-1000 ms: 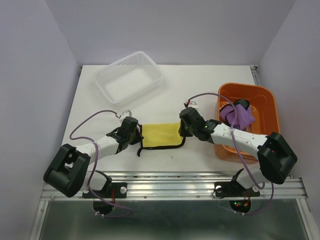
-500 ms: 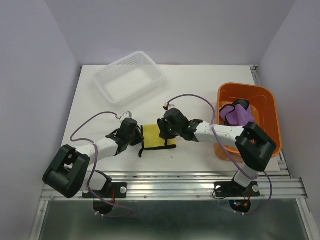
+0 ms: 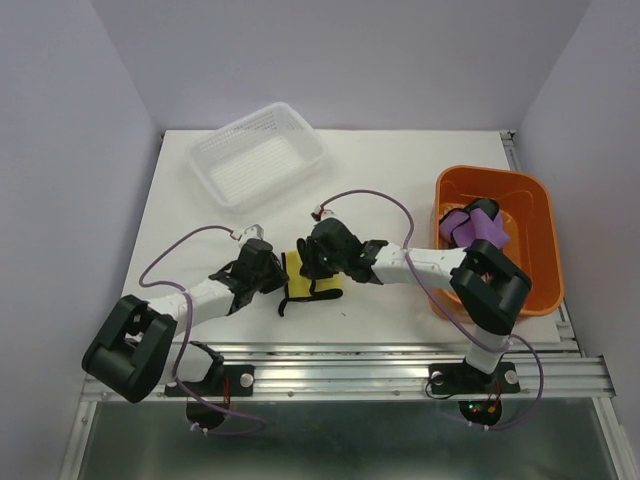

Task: Fold and stack the towels
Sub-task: Fold the towel

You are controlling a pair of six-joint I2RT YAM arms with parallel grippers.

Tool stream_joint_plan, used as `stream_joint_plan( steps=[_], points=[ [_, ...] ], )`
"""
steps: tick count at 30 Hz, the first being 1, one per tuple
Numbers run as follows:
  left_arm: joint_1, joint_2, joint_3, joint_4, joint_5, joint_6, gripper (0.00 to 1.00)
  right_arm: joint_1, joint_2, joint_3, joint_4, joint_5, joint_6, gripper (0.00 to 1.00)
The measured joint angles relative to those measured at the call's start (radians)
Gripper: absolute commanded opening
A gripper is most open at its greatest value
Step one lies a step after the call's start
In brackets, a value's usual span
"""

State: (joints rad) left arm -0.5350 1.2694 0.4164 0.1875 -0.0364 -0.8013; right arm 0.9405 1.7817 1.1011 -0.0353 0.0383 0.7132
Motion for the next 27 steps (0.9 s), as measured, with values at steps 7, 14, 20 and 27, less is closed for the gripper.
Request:
stream_joint_plan(
  steps=[7,14,20,27],
  points=[
    [0.000,-0.011,-0.009,0.006,0.006,0.000,0.05,0.014,0.045,0.043,0.008,-0.002,0.029,0.12],
    [0.000,-0.016,-0.015,0.006,0.007,0.000,0.05,0.017,0.093,0.077,0.017,0.006,0.065,0.15],
    [0.000,-0.030,-0.015,0.003,0.007,-0.001,0.09,0.017,0.122,0.088,0.016,0.018,0.087,0.18],
    [0.000,-0.050,-0.015,-0.011,-0.002,-0.008,0.20,0.017,0.140,0.089,0.016,0.013,0.105,0.31]
  ],
)
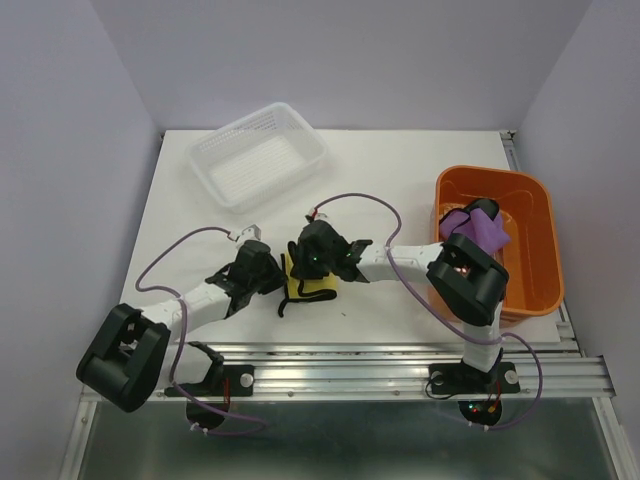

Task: Fold and stack the towels
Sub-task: Fold the towel

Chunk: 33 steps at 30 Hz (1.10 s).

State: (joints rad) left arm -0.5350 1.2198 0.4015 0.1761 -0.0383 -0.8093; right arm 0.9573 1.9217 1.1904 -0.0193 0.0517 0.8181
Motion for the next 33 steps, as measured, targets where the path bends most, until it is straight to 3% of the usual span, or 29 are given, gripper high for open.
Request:
stream_joint_plan(
  steps=[3,8,12,14,15,17,21,22,28,33],
  points=[
    [0.000,-0.018,0.000,-0.018,-0.010,-0.003,0.30,0.000,0.000,0.000,-0.010,-0.005,0.009,0.38],
    [0.000,-0.062,0.000,-0.053,-0.032,-0.011,0.35,0.000,0.000,0.000,-0.027,-0.022,0.011,0.43],
    [0.000,-0.113,0.000,-0.092,-0.055,-0.020,0.47,0.000,-0.002,0.018,-0.053,-0.031,0.005,0.57],
    [0.002,-0.150,0.000,-0.122,-0.072,-0.026,0.57,0.000,-0.015,0.020,-0.069,-0.033,-0.001,0.66],
    [0.002,-0.157,0.000,-0.128,-0.079,-0.027,0.61,0.000,-0.020,0.020,-0.073,-0.033,-0.003,0.66],
    [0.004,-0.204,0.000,-0.152,-0.092,-0.034,0.75,0.000,-0.060,0.019,-0.093,-0.034,-0.010,0.78],
    [0.007,-0.271,-0.001,-0.186,-0.114,-0.040,0.91,-0.002,-0.182,0.002,-0.086,-0.034,-0.021,1.00],
    [0.006,-0.278,-0.001,-0.189,-0.110,-0.042,0.96,0.000,-0.217,-0.008,-0.085,-0.031,-0.021,1.00],
    [0.006,-0.239,-0.001,-0.165,-0.067,-0.016,0.99,0.001,-0.365,-0.078,-0.093,0.029,-0.023,1.00],
    [0.004,-0.124,-0.001,-0.132,-0.016,0.029,0.83,0.005,-0.409,-0.167,-0.148,0.128,-0.005,1.00]
  ],
)
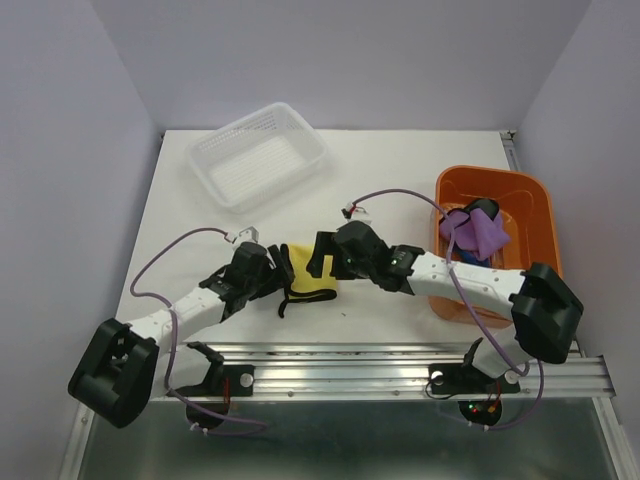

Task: Fold and stack the towels
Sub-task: Fold the towel, then neatly place the folded towel into the bin

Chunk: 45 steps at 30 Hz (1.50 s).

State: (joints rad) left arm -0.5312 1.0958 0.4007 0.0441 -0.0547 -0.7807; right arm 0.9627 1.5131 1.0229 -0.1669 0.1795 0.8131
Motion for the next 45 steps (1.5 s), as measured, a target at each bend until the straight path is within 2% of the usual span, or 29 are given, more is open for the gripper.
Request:
stream_joint_plan(
  steps=[3,10,11,13,15,16,17,19,22,24,32,38,45],
  points=[
    [-0.010,0.046,0.002,0.027,0.014,0.016,0.72,0.000,-0.029,-0.058,-0.035,0.042,0.011,1.00],
    [-0.047,0.142,0.045,0.079,0.026,0.038,0.66,0.000,-0.092,-0.089,-0.060,0.099,0.026,1.00],
    [-0.051,0.154,0.053,0.083,0.025,0.040,0.59,0.000,-0.097,-0.090,-0.062,0.104,0.029,1.00],
    [-0.057,0.190,0.071,0.089,0.020,0.045,0.55,0.000,-0.105,-0.090,-0.062,0.113,0.029,1.00],
    [-0.061,0.212,0.085,0.091,0.013,0.048,0.45,0.000,-0.112,-0.091,-0.063,0.120,0.030,1.00],
    [-0.063,0.225,0.092,0.091,0.008,0.049,0.34,0.000,-0.115,-0.092,-0.064,0.122,0.030,1.00],
    [-0.066,0.238,0.097,0.092,0.005,0.049,0.29,0.000,-0.119,-0.095,-0.064,0.125,0.030,1.00],
    [-0.071,0.260,0.111,0.093,-0.003,0.050,0.26,0.000,-0.131,-0.107,-0.064,0.128,0.031,1.00],
    [-0.084,0.304,0.140,0.095,-0.016,0.047,0.16,0.000,-0.154,-0.127,-0.071,0.132,0.033,1.00],
    [-0.098,0.334,0.168,0.095,-0.031,0.045,0.00,0.000,-0.174,-0.139,-0.073,0.138,0.033,1.00],
    [-0.179,0.447,0.284,0.066,-0.157,0.031,0.00,0.000,-0.253,-0.183,-0.073,0.181,0.037,1.00],
    [-0.245,0.491,0.390,-0.076,-0.312,0.040,0.00,0.000,-0.274,-0.201,-0.109,0.247,0.036,1.00],
    [-0.260,0.512,0.525,-0.231,-0.496,0.078,0.00,0.000,-0.322,-0.202,-0.163,0.333,0.036,1.00]
  ],
)
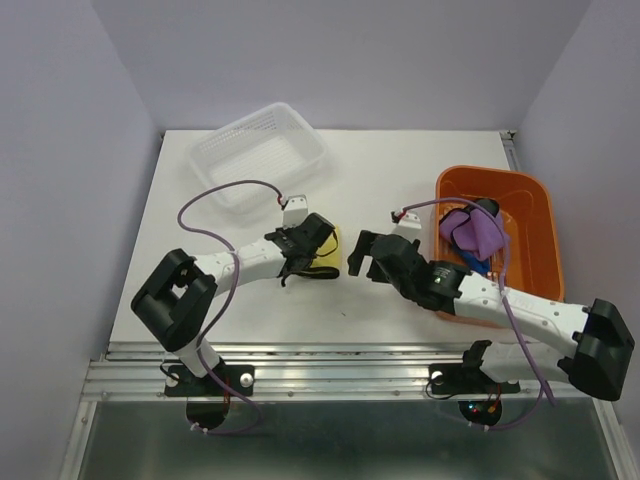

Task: Fold and stack the towels
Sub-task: Neatly place the folded towel into the bin

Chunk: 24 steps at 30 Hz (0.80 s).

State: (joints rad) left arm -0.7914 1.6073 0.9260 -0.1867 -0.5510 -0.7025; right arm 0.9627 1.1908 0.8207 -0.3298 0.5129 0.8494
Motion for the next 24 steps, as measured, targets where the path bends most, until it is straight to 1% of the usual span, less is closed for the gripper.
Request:
stream_joint_plan(
  steps=[4,9,13,19,24],
  points=[
    [0.000,0.012,0.077,-0.052,-0.077,0.036,0.00,0.000,-0.046,-0.006,-0.014,0.052,0.000,1.00],
    [-0.001,0.045,0.175,-0.096,-0.137,0.085,0.00,0.000,-0.096,-0.018,-0.026,0.103,-0.007,1.00],
    [0.000,0.047,0.257,-0.118,-0.187,0.161,0.00,0.000,-0.113,-0.019,-0.035,0.130,-0.012,1.00],
    [0.004,0.048,0.377,-0.114,-0.214,0.282,0.00,0.000,-0.127,-0.032,-0.038,0.157,-0.015,1.00],
    [0.035,0.060,0.456,-0.103,-0.208,0.383,0.00,0.000,-0.139,-0.048,-0.043,0.176,-0.015,1.00]
  ],
)
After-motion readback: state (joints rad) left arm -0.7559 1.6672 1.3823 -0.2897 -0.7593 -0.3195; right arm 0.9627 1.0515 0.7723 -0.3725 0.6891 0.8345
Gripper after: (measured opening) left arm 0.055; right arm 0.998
